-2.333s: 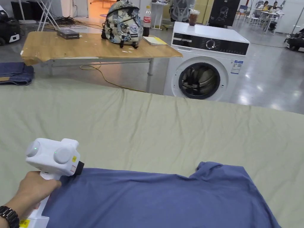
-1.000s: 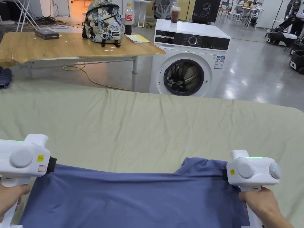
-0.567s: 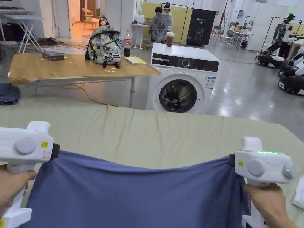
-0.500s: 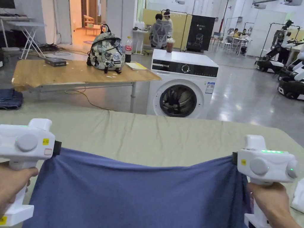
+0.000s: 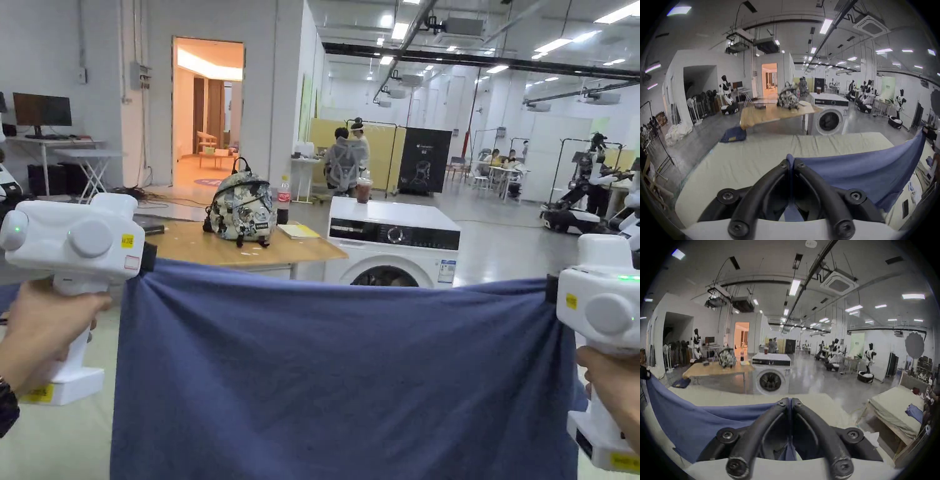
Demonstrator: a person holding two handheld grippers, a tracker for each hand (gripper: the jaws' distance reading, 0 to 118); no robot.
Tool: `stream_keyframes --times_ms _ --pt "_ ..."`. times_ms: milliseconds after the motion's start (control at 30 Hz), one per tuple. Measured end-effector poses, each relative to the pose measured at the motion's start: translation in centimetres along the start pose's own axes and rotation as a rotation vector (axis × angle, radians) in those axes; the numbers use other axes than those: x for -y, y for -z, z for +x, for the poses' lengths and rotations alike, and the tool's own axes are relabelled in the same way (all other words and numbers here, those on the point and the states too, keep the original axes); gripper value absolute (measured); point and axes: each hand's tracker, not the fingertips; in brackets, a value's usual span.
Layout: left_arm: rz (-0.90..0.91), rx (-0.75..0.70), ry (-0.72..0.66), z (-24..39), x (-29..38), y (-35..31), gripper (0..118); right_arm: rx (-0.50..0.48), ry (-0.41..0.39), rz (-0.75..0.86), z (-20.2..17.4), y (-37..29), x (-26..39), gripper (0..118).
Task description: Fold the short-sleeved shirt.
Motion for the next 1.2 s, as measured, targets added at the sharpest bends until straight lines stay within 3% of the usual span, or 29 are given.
stream_keyframes --times_ms 333,533,700,900,1200 --pt "0.121 -0.043 0.005 0.3 -10.1 0.9 0 0.062 0.013 0.117 -0.6 1.4 -10.7 1" --pt "0.186 -0.050 -0.036 0.2 -14.2 1.9 0 0.079 0.048 0.150 -0.5 3.9 -15.0 1" --pt "0.218 -0.065 -0.053 0.1 -16.3 3.0 0 0.088 0.031 0.182 -1.0 5.2 -17.0 1" --pt "0.225 -0.078 -0.056 0.5 -15.4 4.4 0 0.088 0.022 0.170 -1.3 6.3 -14.8 1" --pt "0.160 -0.072 -0.043 0.8 -7.3 4.6 0 0.096 -0.009 0.088 -0.8 4.3 -5.8 1"
